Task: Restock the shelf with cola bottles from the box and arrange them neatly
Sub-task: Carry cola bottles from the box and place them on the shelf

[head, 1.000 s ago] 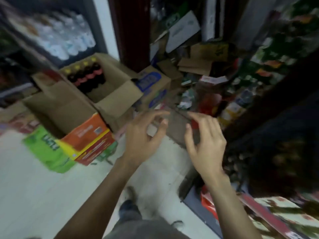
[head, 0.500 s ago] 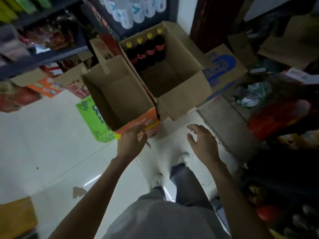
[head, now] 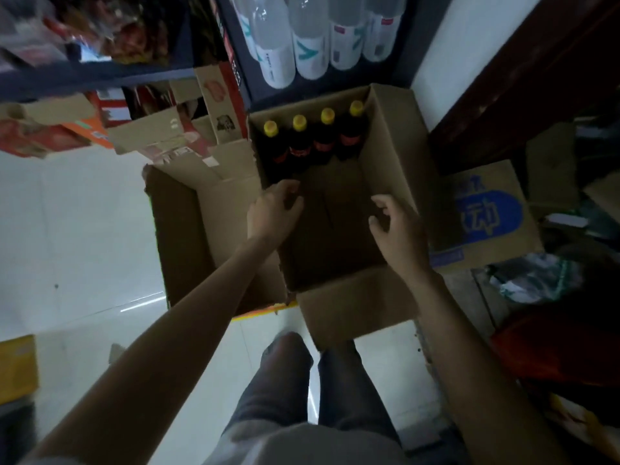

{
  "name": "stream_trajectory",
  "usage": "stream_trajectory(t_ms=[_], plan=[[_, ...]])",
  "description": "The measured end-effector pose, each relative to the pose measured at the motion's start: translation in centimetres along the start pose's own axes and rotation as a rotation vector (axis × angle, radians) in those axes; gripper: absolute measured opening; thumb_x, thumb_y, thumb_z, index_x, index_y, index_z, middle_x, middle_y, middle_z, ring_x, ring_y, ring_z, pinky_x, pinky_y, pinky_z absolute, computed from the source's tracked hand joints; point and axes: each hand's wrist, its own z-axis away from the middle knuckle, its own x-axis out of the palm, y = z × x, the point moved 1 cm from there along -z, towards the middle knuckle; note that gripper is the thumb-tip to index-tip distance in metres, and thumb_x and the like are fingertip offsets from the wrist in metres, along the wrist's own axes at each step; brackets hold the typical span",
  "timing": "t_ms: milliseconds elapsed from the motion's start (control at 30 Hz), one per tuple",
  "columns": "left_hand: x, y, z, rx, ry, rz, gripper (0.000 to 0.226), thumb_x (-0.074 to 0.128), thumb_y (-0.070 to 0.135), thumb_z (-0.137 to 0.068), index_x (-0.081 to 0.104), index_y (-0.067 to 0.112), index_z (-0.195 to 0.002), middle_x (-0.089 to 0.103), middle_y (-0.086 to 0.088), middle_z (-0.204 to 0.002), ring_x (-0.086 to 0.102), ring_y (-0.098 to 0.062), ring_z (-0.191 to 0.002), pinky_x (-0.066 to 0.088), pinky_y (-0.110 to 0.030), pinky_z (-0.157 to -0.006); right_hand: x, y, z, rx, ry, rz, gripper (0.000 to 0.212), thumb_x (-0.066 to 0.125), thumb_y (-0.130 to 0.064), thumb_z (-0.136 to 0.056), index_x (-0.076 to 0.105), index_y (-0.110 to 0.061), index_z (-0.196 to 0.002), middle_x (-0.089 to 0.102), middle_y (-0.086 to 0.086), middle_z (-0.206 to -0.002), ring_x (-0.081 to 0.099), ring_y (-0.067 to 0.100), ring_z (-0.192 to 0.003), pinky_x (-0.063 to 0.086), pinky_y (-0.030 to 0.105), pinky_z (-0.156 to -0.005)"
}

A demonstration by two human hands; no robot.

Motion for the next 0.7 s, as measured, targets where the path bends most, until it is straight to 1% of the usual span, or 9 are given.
stream_trajectory(t_ms=[67, 167, 233, 300, 367, 433, 533, 633, 700], plan=[[1.2, 0.8, -3.4, -0.017, 0.014, 0.017, 0.038, 0.054, 0.029, -0.094, 0.051, 0.019, -0.131, 0.06, -0.001, -0.125, 0.058, -0.017, -0.11, 0.051, -0.038, -0.089, 1.1, 0.5, -4.1, -0.019, -0.005, -0.002, 0.038, 0.058, -0.018, -0.094, 0.052, -0.017, -0.131, 0.057, 0.002, -0.13, 0.055, 0.018, -0.118, 0.042, 0.025, -0.089], [3.7, 1.4, -8.9, -0.036, 0.054, -0.012, 0.039, 0.054, 0.032, -0.093, 0.051, 0.022, -0.131, 0.059, 0.001, -0.126, 0.057, -0.017, -0.112, 0.051, -0.037, -0.088, 3.5, 1.5, -10.3, -0.003, -0.016, 0.001, 0.043, 0.056, -0.02, -0.095, 0.046, -0.018, -0.137, 0.054, 0.004, -0.134, 0.052, 0.019, -0.121, 0.042, 0.025, -0.087], [5.3, 1.2, -12.3, -0.046, 0.095, -0.058, 0.041, 0.054, 0.035, -0.093, 0.049, 0.023, -0.132, 0.058, 0.002, -0.128, 0.057, -0.017, -0.113, 0.051, -0.033, -0.083, 5.2, 2.1, -14.2, -0.038, 0.047, 0.029, 0.046, 0.058, -0.019, -0.094, 0.045, -0.015, -0.138, 0.051, 0.007, -0.137, 0.049, 0.021, -0.124, 0.04, 0.024, -0.093], [6.7, 1.0, -14.8, -0.038, 0.136, -0.11, 0.048, 0.054, 0.037, -0.093, 0.043, 0.022, -0.137, 0.053, 0.0, -0.133, 0.056, -0.018, -0.114, 0.048, -0.029, -0.075, 6.6, 2.4, -17.5, -0.083, 0.14, 0.092, 0.051, 0.061, -0.017, -0.091, 0.043, -0.012, -0.139, 0.048, 0.011, -0.14, 0.046, 0.023, -0.128, 0.032, 0.022, -0.097], [7.7, 1.0, -16.7, 0.002, 0.169, -0.161, 0.056, 0.055, 0.036, -0.093, 0.035, 0.019, -0.143, 0.046, -0.002, -0.14, 0.055, -0.02, -0.116, 0.045, -0.028, -0.071, 7.7, 2.8, -20.2, -0.113, 0.187, 0.138, 0.059, 0.063, -0.016, -0.089, 0.039, -0.009, -0.142, 0.044, 0.015, -0.142, 0.045, 0.026, -0.13, 0.037, 0.026, -0.1], [8.4, 1.3, -18.1, 0.065, 0.191, -0.206, 0.061, 0.055, 0.034, -0.093, 0.029, 0.017, -0.146, 0.039, -0.003, -0.146, 0.053, -0.021, -0.118, 0.044, -0.027, -0.069, 8.6, 3.2, -22.3, -0.128, 0.15, 0.188, 0.069, 0.063, -0.018, -0.089, 0.028, -0.008, -0.148, 0.036, 0.017, -0.148, 0.039, 0.029, -0.135, 0.038, 0.033, -0.105], [9.2, 2.2, -19.8, 0.103, 0.18, -0.292, 0.065, 0.053, 0.032, -0.095, 0.022, 0.014, -0.149, 0.034, -0.006, -0.15, 0.051, -0.022, -0.121, 0.04, -0.025, -0.066, 9.2, 3.5, -24.7, -0.078, 0.051, 0.172, 0.079, 0.064, -0.02, -0.09, 0.016, -0.013, -0.151, 0.03, 0.014, -0.153, 0.034, 0.027, -0.138, 0.036, 0.037, -0.108], [9.8, 2.7, -20.7, 0.079, 0.161, -0.37, 0.066, 0.054, 0.026, -0.095, 0.021, 0.013, -0.15, 0.039, -0.008, -0.144, 0.046, -0.025, -0.125, 0.049, -0.033, -0.075, 9.4, 3.7, -25.2, -0.063, 0.046, 0.078, 0.07, 0.066, -0.014, -0.088, 0.026, -0.014, -0.145, 0.042, 0.012, -0.143, 0.046, 0.024, -0.128, 0.046, 0.036, -0.099], [10.2, 2.5, -20.8, 0.071, 0.145, -0.369, 0.066, 0.057, 0.02, -0.092, 0.023, 0.012, -0.149, 0.041, -0.01, -0.14, 0.045, -0.026, -0.124, 0.05, -0.034, -0.076, 9.9, 4.1, -25.0, -0.046, 0.06, 0.016, 0.061, 0.065, -0.01, -0.087, 0.032, -0.013, -0.138, 0.047, 0.011, -0.138, 0.05, 0.023, -0.122, 0.05, 0.036, -0.093]])
